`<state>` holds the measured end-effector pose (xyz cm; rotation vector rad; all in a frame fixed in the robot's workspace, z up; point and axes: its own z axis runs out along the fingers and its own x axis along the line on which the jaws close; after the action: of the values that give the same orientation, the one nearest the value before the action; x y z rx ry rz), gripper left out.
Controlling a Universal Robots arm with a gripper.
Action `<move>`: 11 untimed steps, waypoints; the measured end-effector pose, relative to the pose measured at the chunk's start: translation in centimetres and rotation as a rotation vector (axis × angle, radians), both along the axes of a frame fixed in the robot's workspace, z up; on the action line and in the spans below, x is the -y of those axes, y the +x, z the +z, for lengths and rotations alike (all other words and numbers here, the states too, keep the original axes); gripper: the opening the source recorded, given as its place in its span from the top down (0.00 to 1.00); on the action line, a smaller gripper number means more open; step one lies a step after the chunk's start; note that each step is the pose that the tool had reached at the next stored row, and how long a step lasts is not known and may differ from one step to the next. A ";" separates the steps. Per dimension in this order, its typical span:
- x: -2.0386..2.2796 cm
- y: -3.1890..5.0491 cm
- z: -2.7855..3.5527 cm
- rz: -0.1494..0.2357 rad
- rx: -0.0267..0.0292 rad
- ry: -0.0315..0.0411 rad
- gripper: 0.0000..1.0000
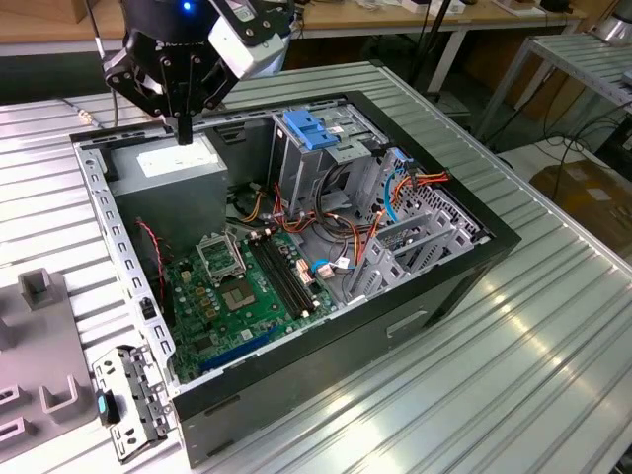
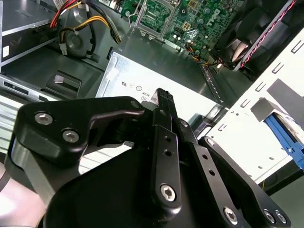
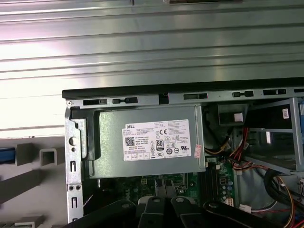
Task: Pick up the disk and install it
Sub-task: 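Reach for the disk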
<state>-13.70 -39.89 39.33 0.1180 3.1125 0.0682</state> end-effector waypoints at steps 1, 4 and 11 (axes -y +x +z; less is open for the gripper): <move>0.00 -0.06 0.00 0.000 0.0000 0.0000 0.89; 0.00 -0.28 0.00 0.000 0.0000 0.0000 0.89; 0.00 -0.80 0.00 0.000 0.0000 0.0000 0.89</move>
<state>-14.50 -39.89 39.33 0.1179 3.1125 0.0682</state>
